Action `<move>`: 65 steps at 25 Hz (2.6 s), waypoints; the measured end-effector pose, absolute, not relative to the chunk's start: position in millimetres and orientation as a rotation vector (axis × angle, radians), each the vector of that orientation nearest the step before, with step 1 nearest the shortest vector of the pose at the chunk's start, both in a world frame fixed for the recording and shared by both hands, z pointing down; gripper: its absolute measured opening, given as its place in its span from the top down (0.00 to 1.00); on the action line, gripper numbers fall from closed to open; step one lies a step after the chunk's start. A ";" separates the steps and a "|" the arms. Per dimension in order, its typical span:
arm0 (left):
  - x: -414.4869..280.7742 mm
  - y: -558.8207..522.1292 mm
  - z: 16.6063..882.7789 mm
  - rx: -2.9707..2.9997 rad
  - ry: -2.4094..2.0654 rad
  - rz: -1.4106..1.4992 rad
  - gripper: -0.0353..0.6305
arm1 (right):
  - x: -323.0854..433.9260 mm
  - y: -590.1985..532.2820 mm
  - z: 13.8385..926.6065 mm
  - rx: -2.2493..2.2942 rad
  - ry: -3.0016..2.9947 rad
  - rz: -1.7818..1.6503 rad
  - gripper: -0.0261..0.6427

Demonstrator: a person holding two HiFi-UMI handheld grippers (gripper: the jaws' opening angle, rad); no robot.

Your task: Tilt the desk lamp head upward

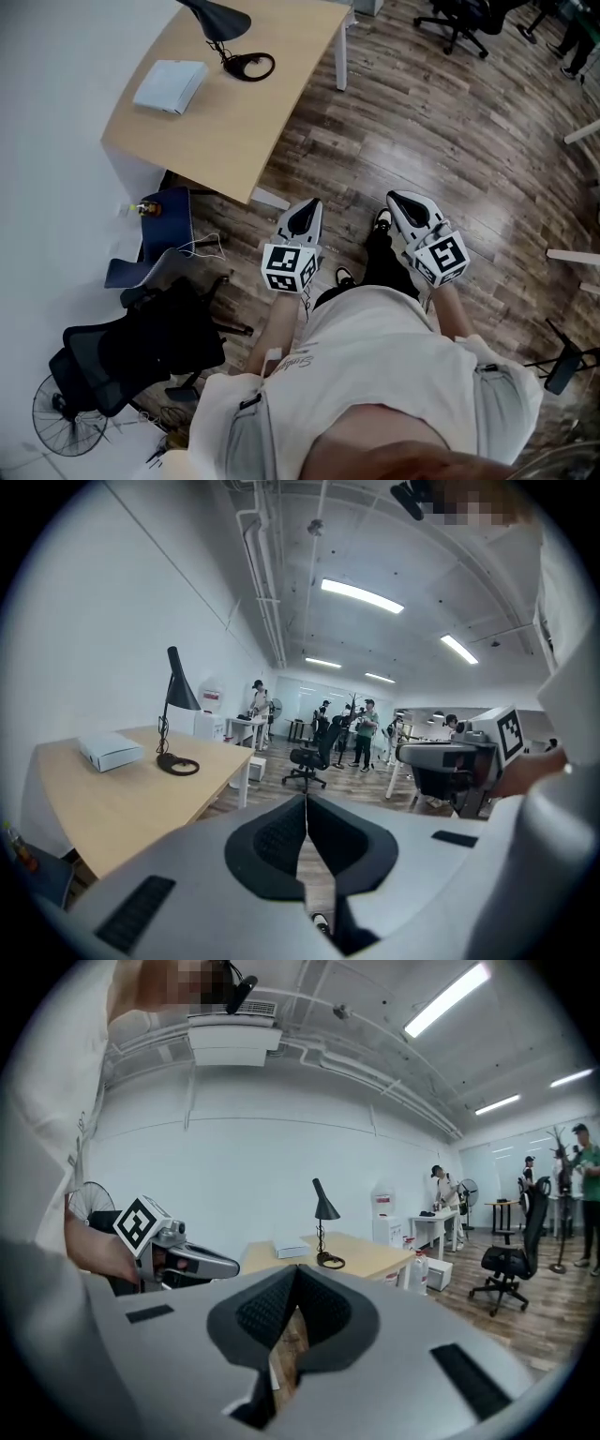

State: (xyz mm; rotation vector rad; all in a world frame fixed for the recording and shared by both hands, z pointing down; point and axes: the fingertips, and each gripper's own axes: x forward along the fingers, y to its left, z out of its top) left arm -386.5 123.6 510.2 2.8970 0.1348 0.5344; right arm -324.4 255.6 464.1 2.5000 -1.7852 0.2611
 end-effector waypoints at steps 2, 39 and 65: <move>-361.1 120.0 505.9 2.911 0.141 0.543 0.92 | -296.1 252.2 462.1 2.515 -1.793 0.249 0.97; -71.2 43.9 526.9 2.882 -0.179 0.634 0.92 | 28.3 191.7 499.6 2.382 -1.973 0.316 0.97; 21.1 -147.2 515.5 2.901 -0.359 0.429 0.92 | 125.4 -26.4 448.8 2.145 -2.099 0.131 0.97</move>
